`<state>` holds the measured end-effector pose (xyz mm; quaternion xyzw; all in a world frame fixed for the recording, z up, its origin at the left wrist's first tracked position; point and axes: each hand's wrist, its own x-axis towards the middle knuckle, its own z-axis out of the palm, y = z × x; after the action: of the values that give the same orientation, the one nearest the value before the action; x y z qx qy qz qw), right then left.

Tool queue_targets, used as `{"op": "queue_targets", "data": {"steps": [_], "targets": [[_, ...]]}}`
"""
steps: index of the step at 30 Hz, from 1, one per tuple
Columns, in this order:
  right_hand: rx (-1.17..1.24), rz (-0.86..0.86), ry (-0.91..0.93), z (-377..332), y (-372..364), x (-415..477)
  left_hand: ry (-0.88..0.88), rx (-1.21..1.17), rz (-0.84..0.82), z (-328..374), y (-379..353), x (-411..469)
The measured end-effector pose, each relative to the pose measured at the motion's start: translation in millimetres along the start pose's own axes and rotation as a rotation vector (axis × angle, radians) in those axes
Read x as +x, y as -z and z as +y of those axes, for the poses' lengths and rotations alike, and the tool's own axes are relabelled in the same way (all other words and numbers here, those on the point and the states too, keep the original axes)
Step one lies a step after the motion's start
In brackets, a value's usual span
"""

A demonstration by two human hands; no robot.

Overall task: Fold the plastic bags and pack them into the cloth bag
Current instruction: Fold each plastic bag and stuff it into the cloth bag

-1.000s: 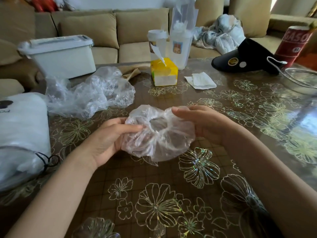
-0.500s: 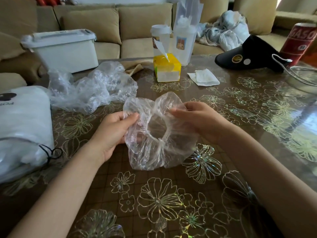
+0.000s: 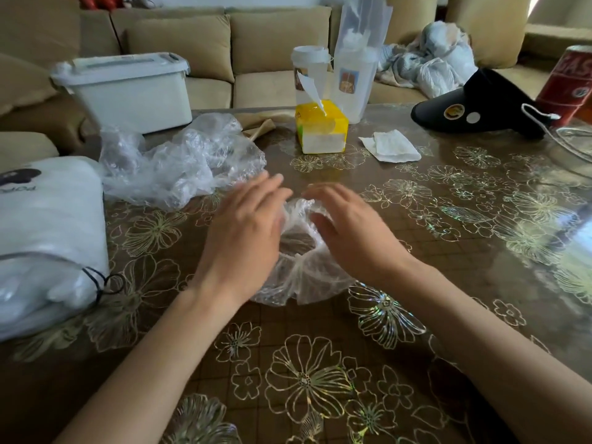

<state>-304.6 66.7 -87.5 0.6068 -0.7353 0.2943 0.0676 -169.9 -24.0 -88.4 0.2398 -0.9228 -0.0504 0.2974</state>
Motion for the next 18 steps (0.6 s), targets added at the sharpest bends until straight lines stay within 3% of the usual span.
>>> {"op": "queue_targets", "data": {"steps": [2, 5, 9, 12, 16, 18], "targets": [[0.017, -0.216, 0.023, 3.5, -12.1, -1.5, 0.003, 0.021, -0.229, -5.3, -9.5, -3.3], [-0.135, -0.536, -0.040, 13.2, -17.6, -5.9, 0.192, 0.112, -0.589, -23.7, -16.9, -9.4], [-0.248, -0.655, -0.100, 22.3, -6.6, -10.0, 0.273, 0.140, -0.718, -31.2, -11.3, -9.1], [-0.246, -0.638, -0.139, 26.7, 0.4, -10.0, 0.267, 0.056, -0.697, -35.0, -6.3, -8.7], [-0.067, -0.215, -0.066, 21.5, 11.0, -4.6, 0.191, -0.160, -0.312, -30.5, 7.4, -6.3], [0.108, -0.183, -0.053, 14.2, 24.5, -0.8, 0.206, -0.370, -0.262, -22.5, 18.0, -2.4]]}}
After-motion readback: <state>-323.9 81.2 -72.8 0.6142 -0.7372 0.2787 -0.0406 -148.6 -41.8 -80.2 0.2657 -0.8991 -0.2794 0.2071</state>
